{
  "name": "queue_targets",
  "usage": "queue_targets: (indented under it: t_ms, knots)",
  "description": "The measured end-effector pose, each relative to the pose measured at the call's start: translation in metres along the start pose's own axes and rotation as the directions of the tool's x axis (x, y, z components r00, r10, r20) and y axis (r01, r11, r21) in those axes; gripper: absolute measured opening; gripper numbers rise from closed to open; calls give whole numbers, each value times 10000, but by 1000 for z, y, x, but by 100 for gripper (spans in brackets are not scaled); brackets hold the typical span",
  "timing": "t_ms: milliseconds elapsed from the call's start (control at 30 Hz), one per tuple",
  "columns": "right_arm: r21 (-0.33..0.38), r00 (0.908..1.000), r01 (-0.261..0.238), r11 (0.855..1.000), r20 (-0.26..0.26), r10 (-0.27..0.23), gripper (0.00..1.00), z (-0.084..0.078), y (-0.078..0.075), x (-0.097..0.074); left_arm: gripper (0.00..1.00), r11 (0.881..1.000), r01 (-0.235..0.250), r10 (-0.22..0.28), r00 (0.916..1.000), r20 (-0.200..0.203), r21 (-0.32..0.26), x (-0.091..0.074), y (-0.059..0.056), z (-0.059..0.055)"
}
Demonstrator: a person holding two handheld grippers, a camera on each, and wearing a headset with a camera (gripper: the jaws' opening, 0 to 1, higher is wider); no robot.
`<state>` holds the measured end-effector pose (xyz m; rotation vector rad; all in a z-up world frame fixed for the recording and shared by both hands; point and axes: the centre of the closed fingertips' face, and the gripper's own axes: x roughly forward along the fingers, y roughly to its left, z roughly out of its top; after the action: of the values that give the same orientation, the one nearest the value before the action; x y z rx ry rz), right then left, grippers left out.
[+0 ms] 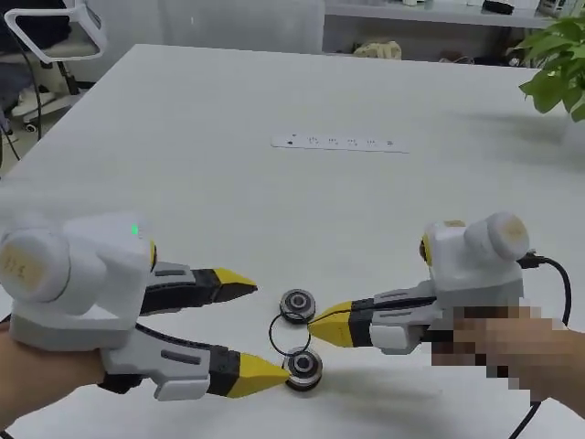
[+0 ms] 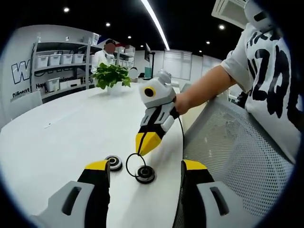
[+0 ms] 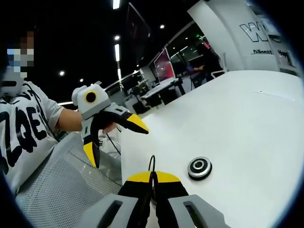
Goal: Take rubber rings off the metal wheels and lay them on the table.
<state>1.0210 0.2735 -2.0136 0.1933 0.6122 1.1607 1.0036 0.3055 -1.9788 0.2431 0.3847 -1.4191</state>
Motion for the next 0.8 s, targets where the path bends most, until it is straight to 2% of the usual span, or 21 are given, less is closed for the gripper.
queue_targets:
  t_ms: [167,367,667,800]
  knots:
    - [-34,10000,-84,10000,17,84,0,5,2,6,63,9996,-97,102,9997,207,-253,-8,3,3]
    - [-72,9998,-211,9998,3,211,0,10,4,12,67,9995,-188,196,9993,309,-247,-13,5,4]
    - [-123,9995,-326,9994,-12,325,0,12,6,19,72,9992,-366,371,9990,262,-186,-21,7,1]
    - [-117,9993,-356,9993,-62,355,0,11,6,23,77,9989,-432,434,9990,68,-159,-24,8,-4]
